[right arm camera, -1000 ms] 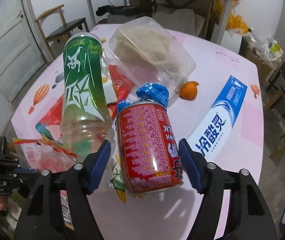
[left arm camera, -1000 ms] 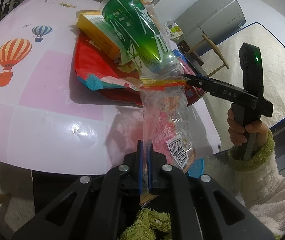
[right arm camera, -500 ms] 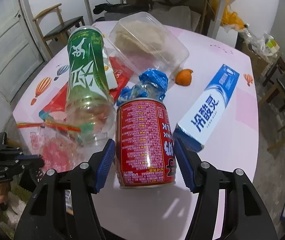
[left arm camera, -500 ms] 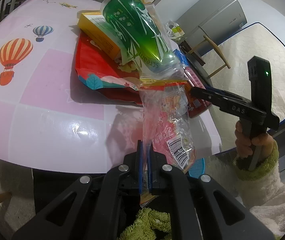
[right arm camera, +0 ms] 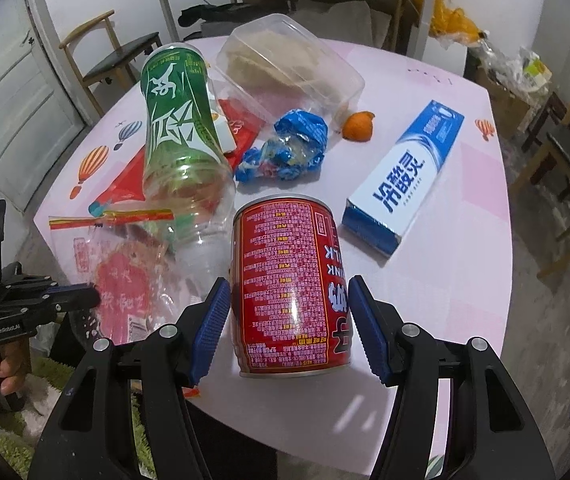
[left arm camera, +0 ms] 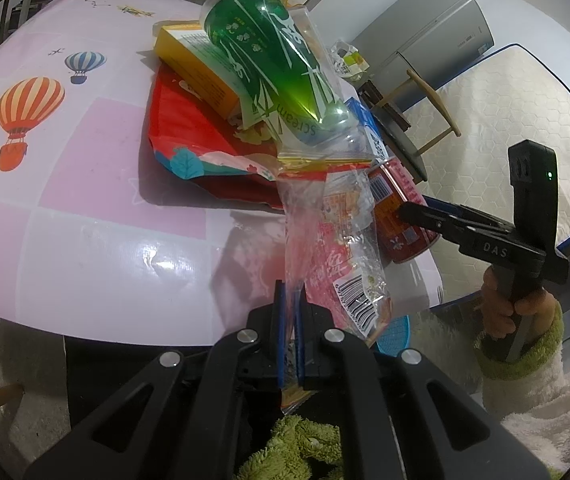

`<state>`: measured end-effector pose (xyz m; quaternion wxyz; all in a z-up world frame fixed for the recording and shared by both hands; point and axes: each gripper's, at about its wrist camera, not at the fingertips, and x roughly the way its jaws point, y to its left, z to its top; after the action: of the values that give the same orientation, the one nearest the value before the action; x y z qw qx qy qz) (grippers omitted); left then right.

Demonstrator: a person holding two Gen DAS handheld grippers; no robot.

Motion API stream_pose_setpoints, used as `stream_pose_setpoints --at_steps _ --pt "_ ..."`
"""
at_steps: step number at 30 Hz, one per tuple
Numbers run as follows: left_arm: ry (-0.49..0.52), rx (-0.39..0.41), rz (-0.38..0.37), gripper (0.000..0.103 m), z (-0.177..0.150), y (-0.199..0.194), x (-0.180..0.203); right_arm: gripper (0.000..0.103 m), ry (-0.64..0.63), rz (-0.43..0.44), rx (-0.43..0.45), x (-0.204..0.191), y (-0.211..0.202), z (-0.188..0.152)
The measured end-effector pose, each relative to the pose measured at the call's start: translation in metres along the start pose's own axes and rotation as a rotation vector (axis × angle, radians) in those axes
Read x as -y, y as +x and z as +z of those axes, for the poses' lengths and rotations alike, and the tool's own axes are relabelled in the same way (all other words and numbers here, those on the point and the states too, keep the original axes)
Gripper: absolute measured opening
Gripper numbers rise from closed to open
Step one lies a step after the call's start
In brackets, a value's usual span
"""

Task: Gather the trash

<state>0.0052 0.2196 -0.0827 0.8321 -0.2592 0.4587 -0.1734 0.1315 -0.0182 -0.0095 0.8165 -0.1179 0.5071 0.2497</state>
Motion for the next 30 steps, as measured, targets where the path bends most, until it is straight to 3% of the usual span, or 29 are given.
stream_pose_setpoints --at_steps 20,30 --pt "-0.007 -0.005 0.005 0.004 0.000 0.002 -0.001 0.064 0.061 0.015 -0.047 0.006 0.005 -0.010" --pt "0.013 0.022 -0.023 0.004 -0.003 -0.005 -0.005 0.076 0.098 0.009 -0.018 0.011 0.003 -0.007"
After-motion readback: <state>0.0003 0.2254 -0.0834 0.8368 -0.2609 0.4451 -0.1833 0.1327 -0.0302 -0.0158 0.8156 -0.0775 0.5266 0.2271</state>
